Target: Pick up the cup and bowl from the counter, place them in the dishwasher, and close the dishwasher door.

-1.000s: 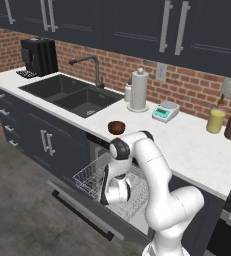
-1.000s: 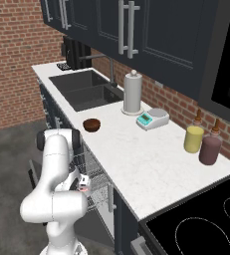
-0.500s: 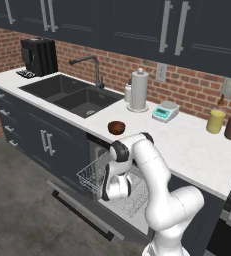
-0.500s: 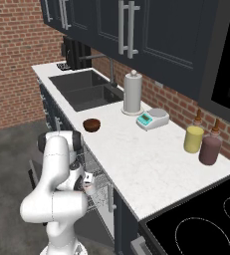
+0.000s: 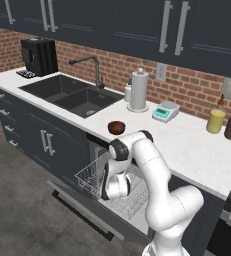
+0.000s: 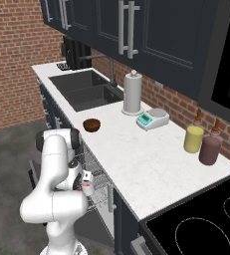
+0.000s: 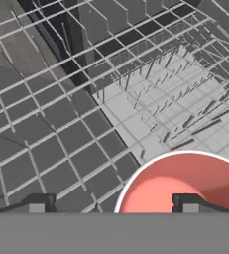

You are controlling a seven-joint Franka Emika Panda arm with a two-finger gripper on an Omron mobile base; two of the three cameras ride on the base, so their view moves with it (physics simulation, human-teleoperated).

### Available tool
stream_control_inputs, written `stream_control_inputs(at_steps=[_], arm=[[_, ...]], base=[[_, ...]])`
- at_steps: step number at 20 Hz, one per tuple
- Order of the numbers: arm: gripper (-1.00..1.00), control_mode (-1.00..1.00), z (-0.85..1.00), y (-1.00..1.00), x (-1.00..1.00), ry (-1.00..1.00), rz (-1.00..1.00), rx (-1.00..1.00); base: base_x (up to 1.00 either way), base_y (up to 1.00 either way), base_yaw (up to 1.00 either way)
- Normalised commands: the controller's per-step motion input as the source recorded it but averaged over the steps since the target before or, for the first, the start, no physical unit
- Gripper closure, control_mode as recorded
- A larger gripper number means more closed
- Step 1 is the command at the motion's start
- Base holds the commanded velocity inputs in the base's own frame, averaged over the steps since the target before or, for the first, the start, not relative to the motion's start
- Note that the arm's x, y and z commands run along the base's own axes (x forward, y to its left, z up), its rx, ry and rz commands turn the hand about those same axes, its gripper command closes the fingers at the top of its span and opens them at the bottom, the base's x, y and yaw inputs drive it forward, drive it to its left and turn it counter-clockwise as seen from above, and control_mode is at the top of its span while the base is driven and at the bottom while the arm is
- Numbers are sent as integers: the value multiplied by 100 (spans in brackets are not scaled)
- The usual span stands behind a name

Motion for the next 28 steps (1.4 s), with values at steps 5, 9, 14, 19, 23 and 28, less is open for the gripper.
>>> stream_control_inputs(at_steps=[5, 9, 14, 19, 23, 28], arm=[[-100, -100, 5, 31, -35, -14, 1, -2], [-100, -100, 42, 31, -31, -13, 0, -6], [-100, -100, 61, 12, -6, -4, 0, -2], [-100, -100, 96, 8, 0, -3, 0, -3], [-100, -100, 100, 3, -5, 0, 0, -5], [-100, -100, 100, 9, -26, 0, 2, -5]], base=[[0, 0, 0], [0, 0, 0], [0, 0, 0], [0, 0, 0], [0, 0, 0], [0, 0, 0]])
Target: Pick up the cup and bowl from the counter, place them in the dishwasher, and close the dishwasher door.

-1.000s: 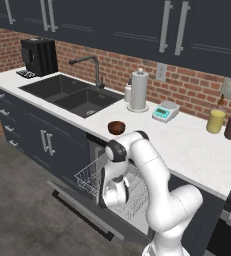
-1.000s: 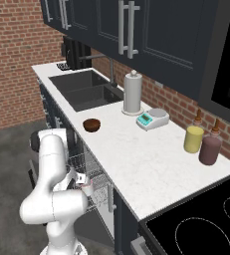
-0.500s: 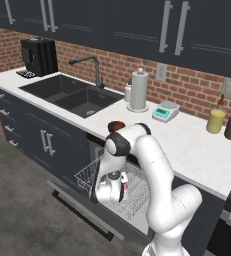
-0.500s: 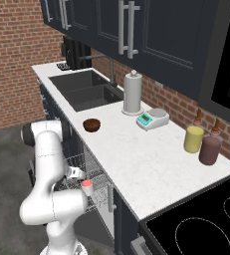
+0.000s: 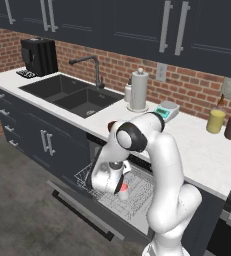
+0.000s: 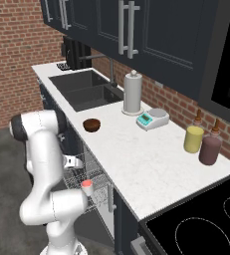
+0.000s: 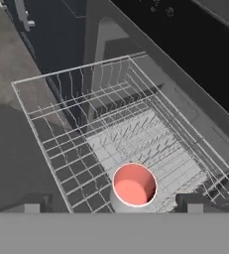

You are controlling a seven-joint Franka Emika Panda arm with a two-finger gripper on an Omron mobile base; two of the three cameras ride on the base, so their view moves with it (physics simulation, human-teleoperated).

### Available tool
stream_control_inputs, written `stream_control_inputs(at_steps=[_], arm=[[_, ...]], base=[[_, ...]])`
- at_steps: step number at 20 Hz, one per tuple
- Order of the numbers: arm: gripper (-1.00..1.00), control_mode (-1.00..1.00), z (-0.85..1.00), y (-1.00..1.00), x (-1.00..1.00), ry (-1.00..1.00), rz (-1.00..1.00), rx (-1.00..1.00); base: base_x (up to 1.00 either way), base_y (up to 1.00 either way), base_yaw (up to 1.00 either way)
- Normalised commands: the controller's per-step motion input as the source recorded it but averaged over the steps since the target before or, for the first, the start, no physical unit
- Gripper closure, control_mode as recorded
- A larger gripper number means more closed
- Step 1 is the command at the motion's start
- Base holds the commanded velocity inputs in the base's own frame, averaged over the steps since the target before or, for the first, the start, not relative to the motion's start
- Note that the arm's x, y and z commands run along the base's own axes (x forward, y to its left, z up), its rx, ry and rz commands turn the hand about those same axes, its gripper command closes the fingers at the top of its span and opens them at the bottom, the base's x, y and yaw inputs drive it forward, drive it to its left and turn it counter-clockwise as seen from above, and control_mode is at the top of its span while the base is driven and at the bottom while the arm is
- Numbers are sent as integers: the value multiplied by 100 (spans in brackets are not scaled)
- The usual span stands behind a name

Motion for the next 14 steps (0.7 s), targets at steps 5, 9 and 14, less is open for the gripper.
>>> stream_control_inputs(at_steps=[5, 9, 14], arm=[[-100, -100, 100, 24, -28, -3, 1, -8], [-100, -100, 100, 32, -16, -6, 0, -11], [-100, -100, 100, 26, 0, -6, 0, -13]], base=[[0, 0, 0], [0, 0, 0], [0, 0, 0]])
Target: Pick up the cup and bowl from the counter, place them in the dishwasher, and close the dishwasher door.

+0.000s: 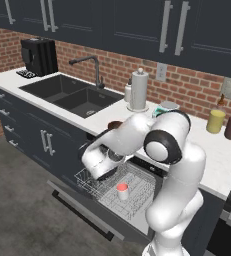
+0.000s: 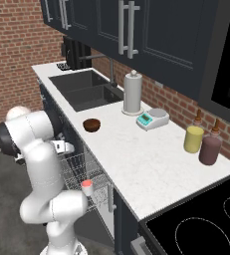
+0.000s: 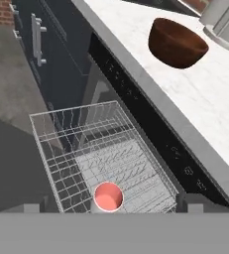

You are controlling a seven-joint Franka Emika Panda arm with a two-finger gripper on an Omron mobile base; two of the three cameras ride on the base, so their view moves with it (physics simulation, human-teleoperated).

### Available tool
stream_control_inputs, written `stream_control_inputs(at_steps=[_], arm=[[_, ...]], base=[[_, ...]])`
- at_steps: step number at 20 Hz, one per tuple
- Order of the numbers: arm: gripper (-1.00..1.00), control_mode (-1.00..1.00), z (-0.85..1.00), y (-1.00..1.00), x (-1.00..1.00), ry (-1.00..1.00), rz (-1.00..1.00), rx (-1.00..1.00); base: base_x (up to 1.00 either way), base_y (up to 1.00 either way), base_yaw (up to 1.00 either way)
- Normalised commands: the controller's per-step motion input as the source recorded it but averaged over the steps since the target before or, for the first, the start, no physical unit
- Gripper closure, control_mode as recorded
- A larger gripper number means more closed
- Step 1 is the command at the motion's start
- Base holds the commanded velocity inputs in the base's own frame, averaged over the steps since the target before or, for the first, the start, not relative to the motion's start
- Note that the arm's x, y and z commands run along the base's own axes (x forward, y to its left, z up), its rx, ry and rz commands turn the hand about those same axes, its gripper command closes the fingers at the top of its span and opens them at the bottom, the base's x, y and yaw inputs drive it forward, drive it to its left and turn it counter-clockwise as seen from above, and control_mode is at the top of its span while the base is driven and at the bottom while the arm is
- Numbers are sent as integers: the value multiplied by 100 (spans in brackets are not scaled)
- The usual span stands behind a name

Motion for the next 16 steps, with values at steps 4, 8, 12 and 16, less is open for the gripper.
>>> stream_control_inputs(at_steps=[4, 8, 12, 16], arm=[[-100, -100, 100, 26, 0, -10, 0, -12], [-100, -100, 100, 33, 0, -13, 0, -13], [-100, -100, 100, 31, 0, -5, 0, -12], [-100, -100, 99, 16, 3, 3, 0, -5]], base=[[0, 0, 0], [0, 0, 0], [0, 0, 0], [0, 0, 0]])
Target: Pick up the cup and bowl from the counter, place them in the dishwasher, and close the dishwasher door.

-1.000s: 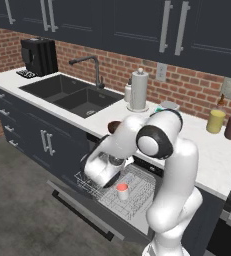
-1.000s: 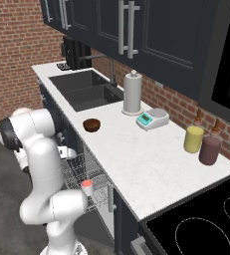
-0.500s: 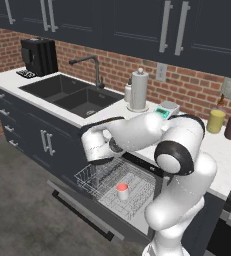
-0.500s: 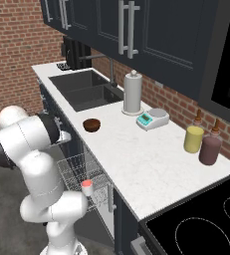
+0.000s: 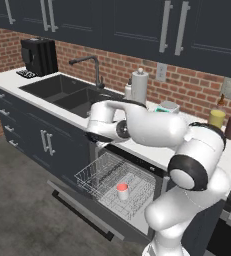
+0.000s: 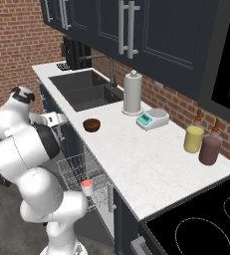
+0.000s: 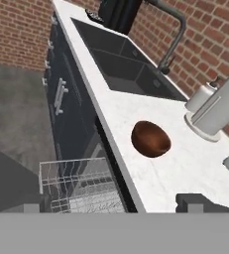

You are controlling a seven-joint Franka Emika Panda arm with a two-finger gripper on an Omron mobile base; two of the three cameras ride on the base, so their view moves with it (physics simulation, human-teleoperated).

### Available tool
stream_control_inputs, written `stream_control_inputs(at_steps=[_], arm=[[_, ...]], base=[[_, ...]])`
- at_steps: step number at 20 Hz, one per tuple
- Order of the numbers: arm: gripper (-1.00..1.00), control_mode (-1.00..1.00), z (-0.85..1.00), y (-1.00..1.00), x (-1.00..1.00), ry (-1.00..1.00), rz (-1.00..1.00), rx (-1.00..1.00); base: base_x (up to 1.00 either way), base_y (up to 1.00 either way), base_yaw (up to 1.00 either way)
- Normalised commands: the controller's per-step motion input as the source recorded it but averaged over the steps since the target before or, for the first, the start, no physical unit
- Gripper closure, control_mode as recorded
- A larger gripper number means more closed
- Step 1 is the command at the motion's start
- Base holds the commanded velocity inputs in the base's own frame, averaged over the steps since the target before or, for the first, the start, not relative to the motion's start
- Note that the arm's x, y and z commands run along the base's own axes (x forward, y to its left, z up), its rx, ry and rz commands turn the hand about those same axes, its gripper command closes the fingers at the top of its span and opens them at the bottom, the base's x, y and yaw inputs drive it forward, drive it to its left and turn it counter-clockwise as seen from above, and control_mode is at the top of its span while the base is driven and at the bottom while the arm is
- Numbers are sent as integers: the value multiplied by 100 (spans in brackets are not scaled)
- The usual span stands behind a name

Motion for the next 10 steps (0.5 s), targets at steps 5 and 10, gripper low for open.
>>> stream_control_inputs(at_steps=[5, 10], arm=[[-100, -100, 74, 1, 29, 24, 0, 0], [-100, -100, 77, 4, 5, 20, 0, 3]], base=[[0, 0, 0], [0, 0, 0]])
